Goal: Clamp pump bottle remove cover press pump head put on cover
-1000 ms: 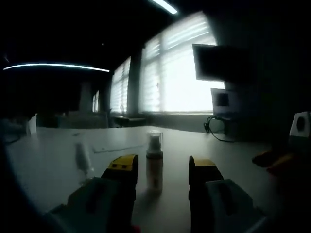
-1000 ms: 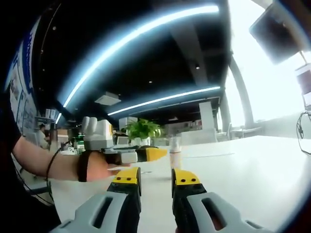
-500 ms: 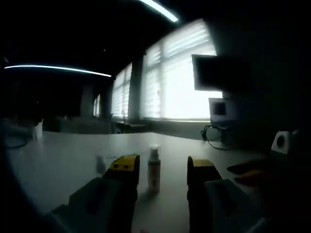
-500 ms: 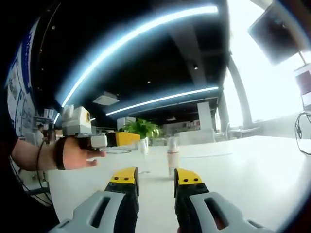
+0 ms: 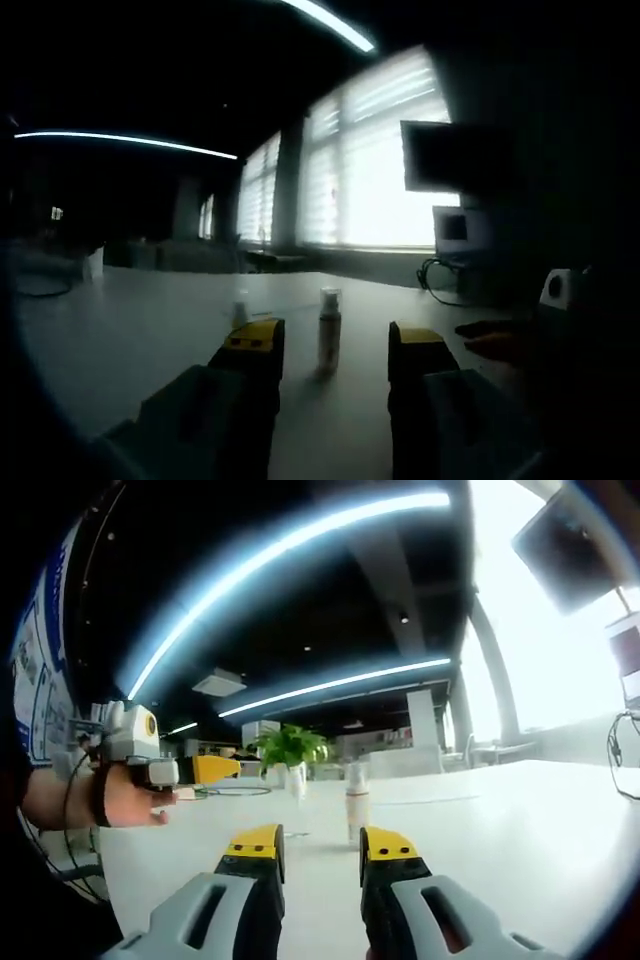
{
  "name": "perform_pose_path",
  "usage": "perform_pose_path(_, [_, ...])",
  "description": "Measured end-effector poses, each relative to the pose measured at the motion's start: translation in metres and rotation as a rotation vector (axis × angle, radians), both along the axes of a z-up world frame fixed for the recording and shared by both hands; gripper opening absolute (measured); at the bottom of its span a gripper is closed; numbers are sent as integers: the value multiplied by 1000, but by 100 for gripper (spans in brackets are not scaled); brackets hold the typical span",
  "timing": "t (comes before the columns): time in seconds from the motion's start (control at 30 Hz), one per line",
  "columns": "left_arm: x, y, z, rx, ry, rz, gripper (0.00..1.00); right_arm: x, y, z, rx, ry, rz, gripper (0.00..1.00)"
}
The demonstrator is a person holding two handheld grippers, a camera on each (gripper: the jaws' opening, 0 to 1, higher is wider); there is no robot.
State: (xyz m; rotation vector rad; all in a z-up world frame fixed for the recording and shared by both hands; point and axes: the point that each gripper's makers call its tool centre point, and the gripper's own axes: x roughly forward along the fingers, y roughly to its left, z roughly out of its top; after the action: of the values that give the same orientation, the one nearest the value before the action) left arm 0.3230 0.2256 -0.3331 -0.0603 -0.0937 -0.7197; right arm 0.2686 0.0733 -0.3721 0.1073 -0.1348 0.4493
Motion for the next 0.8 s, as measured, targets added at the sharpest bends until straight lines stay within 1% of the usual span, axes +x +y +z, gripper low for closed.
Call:
perform_pose_path(0.07, [-2, 8, -5, 5, 4, 2, 34, 0, 0, 0, 0, 2, 2, 25])
perform_pose_path(0.1, [-4, 9, -7, -14, 22, -9, 34, 1, 0, -1, 1, 3, 4, 25])
perform_pose_path(0.13, [-3, 14, -8, -67, 54, -10, 35, 1, 0, -1, 1, 4, 5, 25])
perform_pose_path(0.17, [-3, 18, -9, -56, 47, -6, 35, 1, -1, -1, 1, 5, 6, 25])
perform_pose_path(0.23, [-5, 23, -11, -61, 44, -1, 35, 1, 0, -1, -1, 6, 7, 25])
perform_pose_path(0.4, [-14, 33, -16, -26, 13, -5, 41, 0, 2, -1, 0, 7, 10, 25])
perform_pose_path(0.47, [-15, 42, -20, -28, 17, 7, 41, 0, 4, -1, -7, 7, 13, 25])
perform_pose_path(0.6, [-16, 54, -28, -9, 18, 35, 41, -2, 10, -2, -27, 9, 26, 25])
perform_pose_path(0.73, [-18, 66, -39, -4, 29, 24, 40, -4, 14, -3, -37, 7, 57, 26])
perform_pose_path(0.8, [-19, 70, -43, -25, 51, 20, 37, -5, 15, -3, -42, 6, 73, 26])
